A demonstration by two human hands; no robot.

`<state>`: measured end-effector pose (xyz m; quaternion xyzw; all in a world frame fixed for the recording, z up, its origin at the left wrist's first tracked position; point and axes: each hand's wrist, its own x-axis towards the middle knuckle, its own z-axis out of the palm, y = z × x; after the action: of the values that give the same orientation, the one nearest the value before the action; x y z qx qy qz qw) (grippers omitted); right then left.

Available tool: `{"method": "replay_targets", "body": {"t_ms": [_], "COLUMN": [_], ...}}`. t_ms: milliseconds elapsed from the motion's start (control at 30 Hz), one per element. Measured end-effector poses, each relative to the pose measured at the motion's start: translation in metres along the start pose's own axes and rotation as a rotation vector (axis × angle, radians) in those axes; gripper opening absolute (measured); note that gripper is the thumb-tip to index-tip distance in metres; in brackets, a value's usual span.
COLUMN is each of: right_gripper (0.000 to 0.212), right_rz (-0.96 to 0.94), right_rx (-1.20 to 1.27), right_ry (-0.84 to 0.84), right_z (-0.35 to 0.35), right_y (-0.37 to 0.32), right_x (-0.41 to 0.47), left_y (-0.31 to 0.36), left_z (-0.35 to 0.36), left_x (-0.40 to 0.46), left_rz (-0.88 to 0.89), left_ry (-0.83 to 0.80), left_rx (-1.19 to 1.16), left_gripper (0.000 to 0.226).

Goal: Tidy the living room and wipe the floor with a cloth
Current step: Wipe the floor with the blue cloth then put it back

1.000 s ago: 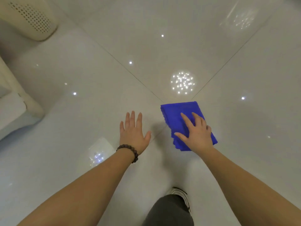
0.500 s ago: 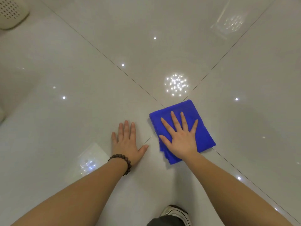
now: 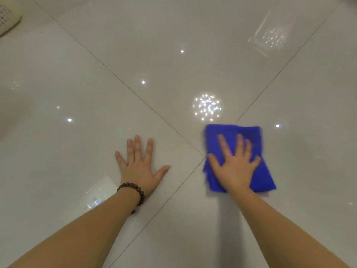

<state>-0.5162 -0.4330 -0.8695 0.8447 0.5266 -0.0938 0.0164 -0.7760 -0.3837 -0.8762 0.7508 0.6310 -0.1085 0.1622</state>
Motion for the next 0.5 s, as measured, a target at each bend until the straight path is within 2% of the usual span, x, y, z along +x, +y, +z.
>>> {"method": "replay_targets", "body": {"t_ms": [100,133,167,200,300,333,367,400,433,500], "right_gripper": [0.063,0.061,0.059,0.059,0.061,0.062,0.062,0.062,0.062,0.062], "right_rz": [-0.694,-0.786,-0.748,-0.583,0.284,0.457,0.492,0.386,0.176,-0.38], "right_rx": [-0.126,-0.143,-0.151,-0.143,0.07,0.14,0.165,0.159,0.118,-0.003], "right_ry": [-0.002,0.017,0.056,0.099,0.051,0.054,0.057,0.048,0.032,-0.023], "right_z": [0.008,0.005,0.002,-0.002,-0.018,-0.022,-0.022,-0.02,-0.016,-0.004], "right_y": [-0.009,0.0,0.012,0.022,0.007,-0.02,-0.053,-0.091,-0.129,-0.18], "right_x": [0.005,0.023,0.046,0.071,0.14,0.156,0.164,0.167,0.165,0.154], "left_y": [0.002,0.002,0.003,0.003,0.001,0.0,-0.001,-0.001,-0.001,0.0], "left_z": [-0.012,-0.014,-0.014,-0.014,-0.013,-0.012,-0.011,-0.01,-0.009,-0.009], "left_x": [0.039,0.047,0.05,0.051,0.05,0.051,0.052,0.052,0.054,0.056], "left_rz": [-0.078,-0.091,-0.095,-0.093,-0.087,-0.089,-0.09,-0.093,-0.094,-0.098], "left_ry": [0.072,0.081,0.085,0.09,0.106,0.112,0.111,0.112,0.116,0.105], "left_rx": [0.005,0.016,0.025,0.026,0.022,0.026,0.03,0.032,0.031,0.026], "left_gripper": [0.09,0.09,0.09,0.09,0.09,0.09,0.09,0.09,0.09,0.091]}}
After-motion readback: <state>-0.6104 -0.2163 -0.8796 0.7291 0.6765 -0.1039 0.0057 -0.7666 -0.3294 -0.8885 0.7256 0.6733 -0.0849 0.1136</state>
